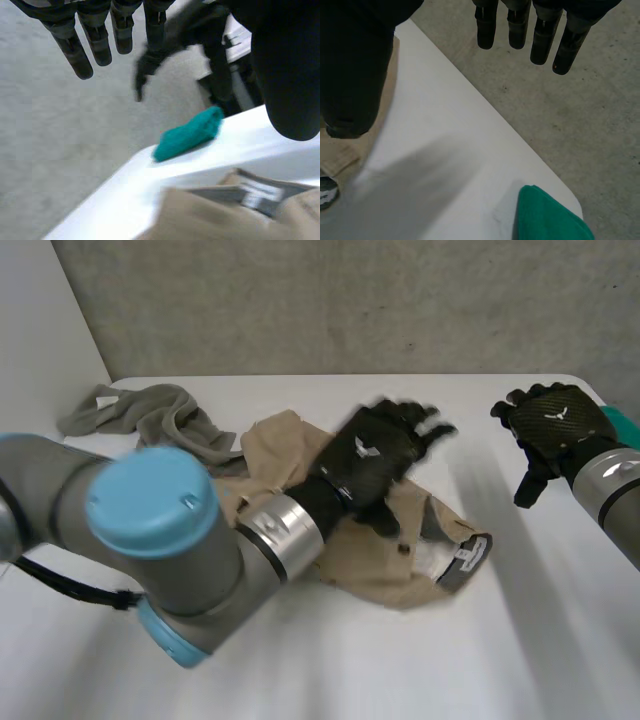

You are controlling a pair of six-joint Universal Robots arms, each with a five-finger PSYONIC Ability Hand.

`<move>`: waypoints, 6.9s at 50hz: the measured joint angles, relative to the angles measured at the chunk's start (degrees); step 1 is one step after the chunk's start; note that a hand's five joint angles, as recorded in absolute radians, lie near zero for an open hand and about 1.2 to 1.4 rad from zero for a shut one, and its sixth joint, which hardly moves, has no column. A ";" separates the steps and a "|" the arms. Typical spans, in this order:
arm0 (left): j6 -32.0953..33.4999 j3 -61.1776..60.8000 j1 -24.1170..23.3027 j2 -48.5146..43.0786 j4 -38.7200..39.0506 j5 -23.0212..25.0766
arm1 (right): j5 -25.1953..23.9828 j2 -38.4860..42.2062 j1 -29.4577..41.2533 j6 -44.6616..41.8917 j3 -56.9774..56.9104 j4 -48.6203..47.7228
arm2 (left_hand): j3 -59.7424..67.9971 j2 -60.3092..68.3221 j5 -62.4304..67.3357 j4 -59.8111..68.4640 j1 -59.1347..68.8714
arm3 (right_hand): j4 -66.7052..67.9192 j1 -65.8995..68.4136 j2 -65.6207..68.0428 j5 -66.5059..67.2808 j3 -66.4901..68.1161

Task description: Fold the laundry.

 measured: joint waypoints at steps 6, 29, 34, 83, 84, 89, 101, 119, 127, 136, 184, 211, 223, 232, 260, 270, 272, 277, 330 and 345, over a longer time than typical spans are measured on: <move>0.07 -2.28 6.65 6.66 -2.90 -4.21 | -1.00 0.16 -0.28 -0.36 -0.19 0.24 | 0.00 -0.03 0.00 0.00 0.00 | 0.00 0.00 0.00 0.00 0.00; 6.92 -18.53 34.32 13.10 -16.08 -6.88 | -1.65 5.88 22.31 6.20 -0.63 6.49 | 5.27 5.89 5.05 5.86 6.05 | 0.59 0.43 1.70 1.66 1.90; 13.40 -20.27 37.55 11.74 -18.30 -6.02 | 0.56 10.43 24.77 6.55 -1.31 5.90 | 9.52 10.22 9.49 10.17 10.35 | 4.34 3.46 4.91 4.10 5.49; 3.85 -15.70 26.69 33.95 -8.66 -4.21 | -3.82 4.79 11.91 -1.50 -30.89 33.40 | 55.89 56.77 53.70 56.78 53.92 | 54.55 41.18 54.00 51.28 53.90; 2.88 -14.87 26.56 33.02 -8.70 -4.24 | -4.07 4.90 11.05 -2.61 -31.65 34.35 | 55.89 56.77 53.70 56.79 53.92 | 54.55 41.18 54.00 51.28 53.90; 1.37 -11.25 24.95 25.67 -9.05 -4.38 | -4.15 6.24 9.68 -4.97 -32.01 34.89 | 55.89 56.77 53.70 56.79 53.92 | 38.17 31.41 37.57 38.00 38.06; 1.88 -3.68 18.73 5.82 -13.64 -4.52 | -3.83 16.56 9.65 -5.51 -31.17 36.51 | 55.89 56.78 53.70 56.79 53.92 | 20.48 18.28 21.81 20.32 21.30; 2.18 -4.54 22.34 2.82 -15.20 -7.40 | -2.28 17.91 9.78 -0.14 -29.11 33.24 | 55.90 56.79 53.70 56.80 53.92 | 17.93 14.90 18.83 17.47 19.27; 2.12 -7.02 23.47 5.27 -15.33 -7.46 | -2.71 15.65 9.82 0.51 -19.19 30.28 | 55.89 56.79 53.70 56.80 53.92 | 22.66 19.03 23.23 21.46 23.71; 2.03 -7.89 23.63 5.83 -15.28 -7.09 | -1.53 19.24 10.78 1.77 -19.14 21.35 | 55.89 56.79 53.70 56.80 53.92 | 13.93 12.23 14.53 13.72 14.99; 2.11 -7.20 24.14 4.98 -14.75 -7.24 | 2.38 43.32 12.01 3.87 -41.37 12.65 | 55.96 56.79 53.70 56.81 53.92 | 54.31 26.70 52.05 32.50 55.19; 2.04 -7.45 23.79 5.67 -14.84 -7.38 | 2.16 36.10 11.91 4.97 -36.90 13.31 | 55.95 56.85 53.70 57.00 53.92 | 16.49 14.76 17.38 16.42 17.58; 2.03 -7.53 23.74 5.43 -14.75 -7.31 | 1.86 40.04 11.84 6.15 -38.54 12.44 | 55.97 56.85 53.70 57.00 53.92 | 21.43 18.66 22.45 20.55 22.67; 2.02 -7.58 23.89 5.22 -14.75 -7.27 | 1.87 42.15 11.84 6.11 -40.06 12.05 | 55.98 56.85 53.70 57.01 53.92 | 49.07 35.89 49.84 46.31 49.90; 2.04 -7.78 23.94 12.06 -22.91 -7.44 | 1.34 18.69 11.12 -8.70 -32.58 35.52 | 55.98 56.86 53.70 57.01 53.92 | 54.75 43.47 54.68 52.82 55.36; 2.29 -5.48 23.25 9.51 -28.58 -7.51 | -0.27 14.83 11.16 -12.16 -27.70 37.88 | 55.98 56.86 53.70 57.02 53.92 | 54.75 44.01 54.68 53.29 55.36; 2.27 -3.33 23.15 7.02 -26.58 -7.71 | -0.12 16.98 11.23 -10.74 -29.62 34.95 | 56.00 56.90 53.70 57.04 53.92 | 54.75 44.18 54.68 53.29 55.36; 2.22 6.46 22.35 0.03 -18.92 -9.44 | 1.50 23.35 11.55 -6.01 -40.08 27.79 | 56.02 56.93 53.70 57.04 53.92 | 54.75 44.18 54.68 53.29 55.36; -1.21 -21.61 14.00 31.10 -2.03 -5.39 | -10.87 20.60 7.91 6.37 -35.95 10.07 | 56.14 57.02 53.70 57.06 53.92 | 5.71 5.87 8.53 5.22 7.85; -1.26 -25.20 12.02 38.63 -4.11 -5.11 | -22.63 40.32 13.14 6.35 -54.80 10.30 | 56.14 57.01 53.70 57.06 53.92 | 5.71 5.87 8.53 5.18 7.85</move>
